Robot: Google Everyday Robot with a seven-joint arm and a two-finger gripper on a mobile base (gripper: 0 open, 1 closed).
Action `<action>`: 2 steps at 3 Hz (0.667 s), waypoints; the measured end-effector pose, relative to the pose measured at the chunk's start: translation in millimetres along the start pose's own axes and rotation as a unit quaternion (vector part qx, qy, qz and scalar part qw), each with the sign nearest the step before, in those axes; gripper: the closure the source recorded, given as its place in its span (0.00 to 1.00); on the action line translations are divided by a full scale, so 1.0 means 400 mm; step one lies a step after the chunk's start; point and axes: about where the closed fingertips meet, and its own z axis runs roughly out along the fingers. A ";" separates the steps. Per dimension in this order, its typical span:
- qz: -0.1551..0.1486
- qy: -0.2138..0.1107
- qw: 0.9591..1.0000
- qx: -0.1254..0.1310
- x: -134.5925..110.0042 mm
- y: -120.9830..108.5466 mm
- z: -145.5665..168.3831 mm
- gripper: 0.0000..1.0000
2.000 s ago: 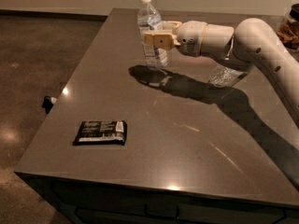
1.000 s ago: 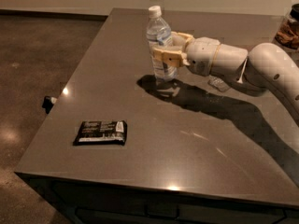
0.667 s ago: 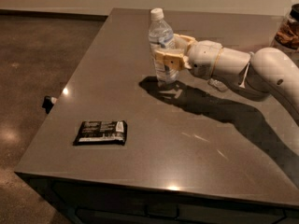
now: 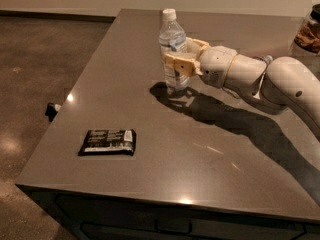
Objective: Place blue plastic bottle upright
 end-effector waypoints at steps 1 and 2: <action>0.010 -0.008 1.000 0.008 -0.003 -0.003 0.003 1.00; 0.016 -0.012 1.000 0.014 0.001 -0.010 0.000 0.86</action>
Offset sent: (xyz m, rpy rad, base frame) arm 0.0070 -0.0124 -0.0041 0.0601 0.0204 -0.0490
